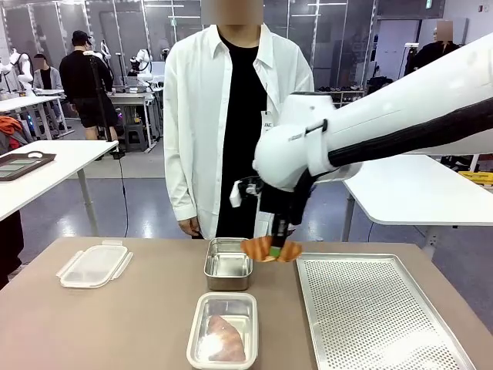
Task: Place the bread into the airtight container.
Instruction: Pick up a Butter Roll and place it into an empty Airtight Container.
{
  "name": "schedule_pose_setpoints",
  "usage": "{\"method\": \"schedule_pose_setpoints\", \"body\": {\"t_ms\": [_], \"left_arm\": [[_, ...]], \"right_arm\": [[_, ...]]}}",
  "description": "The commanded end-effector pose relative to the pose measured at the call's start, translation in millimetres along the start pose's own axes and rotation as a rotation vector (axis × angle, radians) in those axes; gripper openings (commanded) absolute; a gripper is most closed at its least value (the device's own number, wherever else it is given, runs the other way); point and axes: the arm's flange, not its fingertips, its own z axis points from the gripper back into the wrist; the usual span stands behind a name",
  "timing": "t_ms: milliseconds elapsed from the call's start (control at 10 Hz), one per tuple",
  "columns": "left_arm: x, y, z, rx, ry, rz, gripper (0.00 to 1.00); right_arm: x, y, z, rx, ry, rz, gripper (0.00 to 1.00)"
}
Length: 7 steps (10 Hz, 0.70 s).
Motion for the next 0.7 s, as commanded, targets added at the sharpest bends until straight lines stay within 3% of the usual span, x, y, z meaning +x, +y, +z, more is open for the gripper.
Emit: {"method": "schedule_pose_setpoints", "body": {"t_ms": [0, 600], "left_arm": [[0, -1, 1, -0.004, 0.004, -0.015, 1.0], [0, -1, 1, -0.004, 0.004, -0.015, 1.0]], "right_arm": [[29, -15, -12, -0.008, 0.02, 0.007, 0.0], [87, -29, -40, -0.031, -0.001, 0.065, 0.0]]}}
